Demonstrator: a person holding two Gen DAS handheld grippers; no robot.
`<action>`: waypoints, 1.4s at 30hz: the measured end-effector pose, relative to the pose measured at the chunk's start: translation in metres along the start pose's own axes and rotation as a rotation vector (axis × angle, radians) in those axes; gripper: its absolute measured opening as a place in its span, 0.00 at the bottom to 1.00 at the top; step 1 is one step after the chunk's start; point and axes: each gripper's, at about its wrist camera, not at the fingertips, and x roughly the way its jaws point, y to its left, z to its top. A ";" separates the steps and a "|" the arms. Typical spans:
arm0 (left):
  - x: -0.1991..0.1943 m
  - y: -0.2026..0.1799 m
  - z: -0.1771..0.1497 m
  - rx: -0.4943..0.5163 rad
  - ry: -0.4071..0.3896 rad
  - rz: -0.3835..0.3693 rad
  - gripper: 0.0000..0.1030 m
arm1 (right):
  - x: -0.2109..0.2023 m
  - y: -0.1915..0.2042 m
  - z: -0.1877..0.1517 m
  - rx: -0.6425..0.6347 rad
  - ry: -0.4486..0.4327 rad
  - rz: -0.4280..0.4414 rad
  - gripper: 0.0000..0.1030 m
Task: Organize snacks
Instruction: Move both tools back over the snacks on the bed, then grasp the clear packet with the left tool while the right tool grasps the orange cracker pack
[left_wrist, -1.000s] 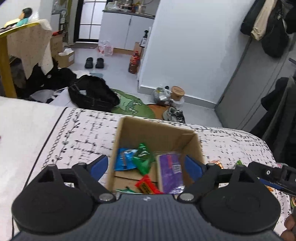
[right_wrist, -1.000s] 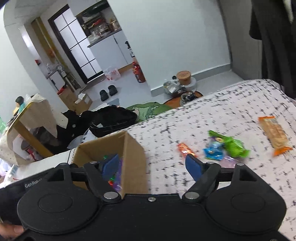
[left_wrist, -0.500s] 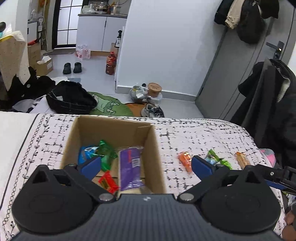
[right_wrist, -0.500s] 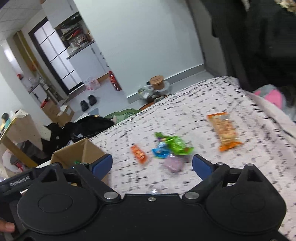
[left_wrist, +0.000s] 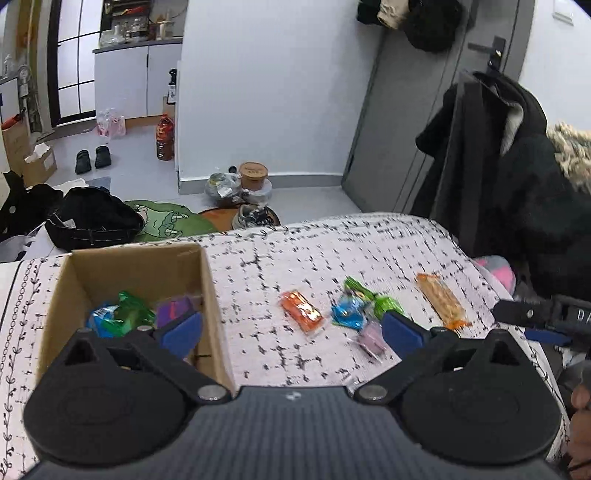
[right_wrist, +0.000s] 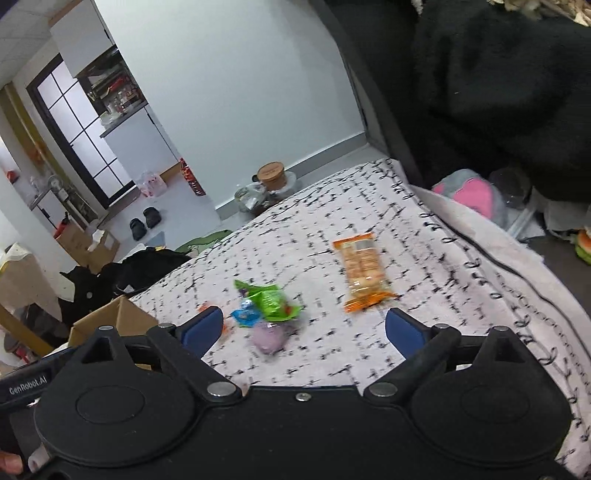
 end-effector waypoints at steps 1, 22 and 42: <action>0.003 -0.003 -0.001 0.000 0.010 -0.010 1.00 | 0.000 -0.003 0.001 -0.006 -0.002 -0.010 0.92; 0.059 -0.045 -0.028 -0.007 0.175 -0.033 0.89 | 0.029 -0.046 -0.001 -0.017 -0.004 -0.036 0.82; 0.114 -0.068 -0.052 0.037 0.380 0.037 0.17 | 0.064 -0.064 -0.001 -0.018 0.013 0.022 0.80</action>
